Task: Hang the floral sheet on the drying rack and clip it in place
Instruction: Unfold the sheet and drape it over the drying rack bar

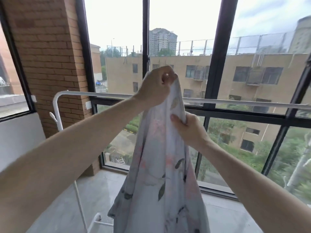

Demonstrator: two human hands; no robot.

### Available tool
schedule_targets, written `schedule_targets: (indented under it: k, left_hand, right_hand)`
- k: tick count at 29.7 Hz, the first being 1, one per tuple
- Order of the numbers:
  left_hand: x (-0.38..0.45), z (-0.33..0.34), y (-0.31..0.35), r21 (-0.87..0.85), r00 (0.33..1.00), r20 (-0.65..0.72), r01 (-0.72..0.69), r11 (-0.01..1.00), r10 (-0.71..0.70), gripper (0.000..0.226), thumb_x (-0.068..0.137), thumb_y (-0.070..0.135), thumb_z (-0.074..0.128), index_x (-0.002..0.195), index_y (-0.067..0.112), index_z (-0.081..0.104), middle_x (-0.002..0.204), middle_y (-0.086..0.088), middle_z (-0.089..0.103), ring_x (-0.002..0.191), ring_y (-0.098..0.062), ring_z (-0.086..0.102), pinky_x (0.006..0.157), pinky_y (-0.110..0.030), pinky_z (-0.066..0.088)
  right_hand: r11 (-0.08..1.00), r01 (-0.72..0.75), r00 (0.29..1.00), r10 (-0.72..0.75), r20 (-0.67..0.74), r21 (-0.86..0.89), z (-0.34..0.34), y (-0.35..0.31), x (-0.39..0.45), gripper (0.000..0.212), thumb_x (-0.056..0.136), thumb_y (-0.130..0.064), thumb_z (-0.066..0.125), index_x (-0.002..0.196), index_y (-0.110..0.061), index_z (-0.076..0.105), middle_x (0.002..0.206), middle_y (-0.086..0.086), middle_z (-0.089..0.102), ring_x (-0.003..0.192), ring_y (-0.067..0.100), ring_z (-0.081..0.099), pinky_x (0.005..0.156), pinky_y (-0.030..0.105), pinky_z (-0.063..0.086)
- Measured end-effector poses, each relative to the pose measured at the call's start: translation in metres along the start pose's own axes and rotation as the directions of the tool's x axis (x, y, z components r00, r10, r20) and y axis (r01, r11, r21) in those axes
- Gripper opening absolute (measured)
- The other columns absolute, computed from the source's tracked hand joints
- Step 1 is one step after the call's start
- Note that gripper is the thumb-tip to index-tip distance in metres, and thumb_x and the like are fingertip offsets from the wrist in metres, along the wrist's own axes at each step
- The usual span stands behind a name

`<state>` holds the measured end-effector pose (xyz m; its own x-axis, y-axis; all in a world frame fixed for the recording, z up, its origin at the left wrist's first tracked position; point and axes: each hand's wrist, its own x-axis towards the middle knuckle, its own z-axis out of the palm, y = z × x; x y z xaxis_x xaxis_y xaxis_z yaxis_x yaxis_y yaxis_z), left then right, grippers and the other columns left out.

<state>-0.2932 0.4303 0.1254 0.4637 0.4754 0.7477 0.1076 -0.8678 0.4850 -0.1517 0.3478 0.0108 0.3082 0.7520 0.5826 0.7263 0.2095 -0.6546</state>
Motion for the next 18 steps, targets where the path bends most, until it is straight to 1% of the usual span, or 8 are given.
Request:
schedule_targets:
  k: [2,4,7,9,11,13,15,18]
  left_hand:
    - [-0.004,-0.003,-0.018,0.01,0.994,0.082,0.068,0.998,-0.069,0.026,0.106,0.029,0.058,0.082,0.019,0.06,0.06,0.008,0.047,0.042,-0.001,0.036,0.042,-0.019,0.032]
    - [-0.02,-0.009,-0.046,0.047,0.954,0.239,0.173,0.984,-0.179,0.033,0.093,0.05,0.07,0.081,0.02,0.062,0.06,0.013,0.052,0.049,-0.004,0.045,0.049,-0.023,0.04]
    - [-0.071,0.004,-0.081,0.363,0.755,0.503,0.258,0.895,-0.421,0.049,0.067,0.06,0.088,0.093,0.021,0.074,0.079,0.01,0.071,0.073,-0.013,0.067,0.07,-0.035,0.061]
    - [-0.114,0.025,-0.108,0.559,0.621,0.559,0.208,0.803,-0.549,0.044,0.069,0.049,0.09,0.093,0.017,0.074,0.08,0.005,0.07,0.075,-0.018,0.064,0.065,-0.031,0.055]
    - [-0.153,0.041,-0.14,0.63,0.546,0.562,0.205,0.749,-0.622,0.034,0.078,0.039,0.082,0.095,0.011,0.075,0.089,-0.005,0.074,0.078,-0.023,0.062,0.064,-0.028,0.048]
    - [-0.183,0.047,-0.166,0.608,0.496,0.531,0.342,0.717,-0.687,0.022,0.089,0.032,0.071,0.092,0.01,0.073,0.093,-0.007,0.074,0.082,-0.023,0.066,0.057,-0.022,0.045]
    - [-0.195,0.046,-0.178,0.473,0.485,0.453,0.58,0.663,-0.748,0.015,0.098,0.022,0.059,0.091,0.012,0.069,0.088,-0.006,0.073,0.074,-0.02,0.065,0.049,-0.017,0.043]
    - [-0.172,0.021,-0.199,0.143,0.468,0.273,0.844,0.516,-0.841,0.013,0.096,0.001,0.047,0.099,0.005,0.059,0.092,-0.016,0.07,0.07,-0.03,0.07,0.051,-0.033,0.06]
  right_hand:
    - [0.992,-0.059,0.997,0.065,-0.051,0.112,-0.004,-0.001,0.008,0.05,0.104,-0.029,0.057,0.06,-0.021,0.034,0.047,-0.014,0.032,0.043,0.005,0.026,0.045,0.027,0.021]
    - [0.982,-0.06,0.991,0.081,-0.111,0.179,-0.011,-0.002,0.009,0.049,0.104,-0.024,0.057,0.06,-0.018,0.035,0.048,-0.013,0.029,0.045,0.005,0.023,0.043,0.026,0.018]
    - [0.977,-0.056,0.976,0.097,-0.193,0.205,-0.014,-0.008,0.013,0.039,0.1,-0.019,0.056,0.064,-0.01,0.045,0.052,-0.012,0.03,0.05,0.007,0.025,0.045,0.026,0.019]
    - [0.97,-0.026,0.973,0.08,-0.218,0.243,-0.012,-0.017,0.016,0.04,0.1,-0.017,0.054,0.061,-0.017,0.046,0.052,-0.013,0.03,0.051,0.009,0.025,0.045,0.026,0.018]
    - [0.955,0.02,0.969,0.054,-0.241,0.296,-0.013,-0.026,0.018,0.04,0.1,-0.012,0.052,0.062,-0.017,0.042,0.055,-0.013,0.028,0.053,0.009,0.023,0.047,0.026,0.017]
    - [0.952,0.07,0.968,0.008,-0.25,0.298,-0.015,-0.034,0.019,0.042,0.099,-0.007,0.05,0.061,-0.016,0.035,0.054,-0.013,0.026,0.053,0.007,0.021,0.046,0.025,0.017]
    - [0.959,0.104,0.968,-0.036,-0.25,0.265,-0.018,-0.037,0.019,0.047,0.099,-0.005,0.051,0.059,-0.02,0.032,0.051,-0.014,0.026,0.051,0.005,0.021,0.046,0.022,0.017]
    - [0.979,0.105,0.957,-0.052,-0.286,0.174,-0.028,-0.018,0.019,0.05,0.101,-0.008,0.053,0.058,-0.025,0.034,0.048,-0.014,0.032,0.05,0.005,0.025,0.047,0.022,0.019]
